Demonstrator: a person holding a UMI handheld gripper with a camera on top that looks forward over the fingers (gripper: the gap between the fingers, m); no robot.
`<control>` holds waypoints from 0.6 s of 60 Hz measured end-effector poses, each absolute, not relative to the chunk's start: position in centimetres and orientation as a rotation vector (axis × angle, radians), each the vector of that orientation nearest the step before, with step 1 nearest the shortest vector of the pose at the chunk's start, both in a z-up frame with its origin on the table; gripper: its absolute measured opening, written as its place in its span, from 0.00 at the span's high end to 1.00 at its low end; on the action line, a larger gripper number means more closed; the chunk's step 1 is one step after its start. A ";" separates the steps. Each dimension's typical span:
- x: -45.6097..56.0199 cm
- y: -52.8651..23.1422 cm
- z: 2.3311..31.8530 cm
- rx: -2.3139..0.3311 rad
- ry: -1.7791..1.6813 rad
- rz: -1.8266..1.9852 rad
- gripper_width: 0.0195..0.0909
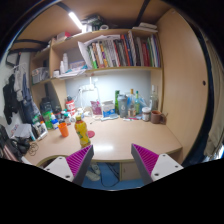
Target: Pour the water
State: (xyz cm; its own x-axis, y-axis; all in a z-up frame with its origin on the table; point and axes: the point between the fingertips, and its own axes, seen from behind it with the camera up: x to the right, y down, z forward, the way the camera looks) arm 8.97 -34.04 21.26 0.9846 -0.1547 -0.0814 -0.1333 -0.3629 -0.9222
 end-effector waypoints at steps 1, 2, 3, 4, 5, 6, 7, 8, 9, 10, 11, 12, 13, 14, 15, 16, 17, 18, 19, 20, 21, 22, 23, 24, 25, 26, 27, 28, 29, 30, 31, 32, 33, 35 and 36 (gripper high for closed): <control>9.1 -34.2 21.1 -1.954 0.211 -0.030 0.09; 9.1 -34.3 21.1 -1.957 0.216 -0.036 0.09; 8.9 -34.5 21.1 -1.959 0.220 -0.042 0.09; 8.8 -34.7 21.2 -1.958 0.223 -0.048 0.09; 8.6 -34.9 21.3 -1.957 0.227 -0.054 0.09; 8.4 -35.1 21.3 -1.956 0.231 -0.061 0.09; 8.3 -35.2 21.4 -1.956 0.235 -0.068 0.09; 8.2 -35.4 21.4 -1.955 0.240 -0.075 0.09; 8.0 -35.5 21.4 -1.954 0.243 -0.082 0.09; 7.9 -35.5 21.4 -1.954 0.245 -0.088 0.10; 10.0 -34.5 21.4 -1.955 0.236 -0.089 0.09; 8.0 -35.2 21.6 -1.954 0.247 -0.104 0.09; 7.8 -35.3 21.6 -1.955 0.249 -0.112 0.10; 7.7 -35.3 21.5 -1.955 0.249 -0.120 0.09; 7.5 -35.3 21.5 -1.956 0.247 -0.126 0.09; 7.4 -35.3 21.4 -1.955 0.245 -0.130 0.09; 7.3 -35.2 21.4 -1.953 0.243 -0.134 0.09; 7.2 -35.1 21.4 -1.949 0.242 -0.137 0.09; 7.0 -34.9 21.4 -1.944 0.241 -0.139 0.10; 6.8 -34.8 21.3 -1.939 0.239 -0.139 0.10; 6.6 -34.6 21.2 -1.934 0.238 -0.138 0.10; 6.3 -34.4 21.1 -1.930 0.235 -0.134 0.10; 5.9 -34.1 20.9 -1.926 0.230 -0.128 0.10; 5.5 -33.9 20.6 -1.923 0.225 -0.121 0.10; 5.1 -33.5 20.3 -1.921 0.219 -0.115 0.10; 4.7 -33.2 20.0 -1.921 0.212 -0.108 0.10; 4.2 -32.9 19.6 -1.920 0.202 -0.100 0.10; 3.7 -32.5 19.2 -1.920 0.190 -0.091 0.10; 3.1 -32.0 18.8 -1.919 0.176 -0.083 0.09; 2.6 -31.5 18.3 -1.920 0.162 -0.075 0.10; 2.1 -31.0 17.8 -1.922 0.149 -0.067 0.09; 1.6 -30.4 17.3 -1.925 0.138 -0.061 0.10; 1.0 -29.7 16.7 -1.927 0.128 -0.055 0.10; 0.1 -28.3 15.9 -1.927 0.100 -0.040 0.09; -0.4 -27.5 15.5 -1.923 0.086 -0.033 0.09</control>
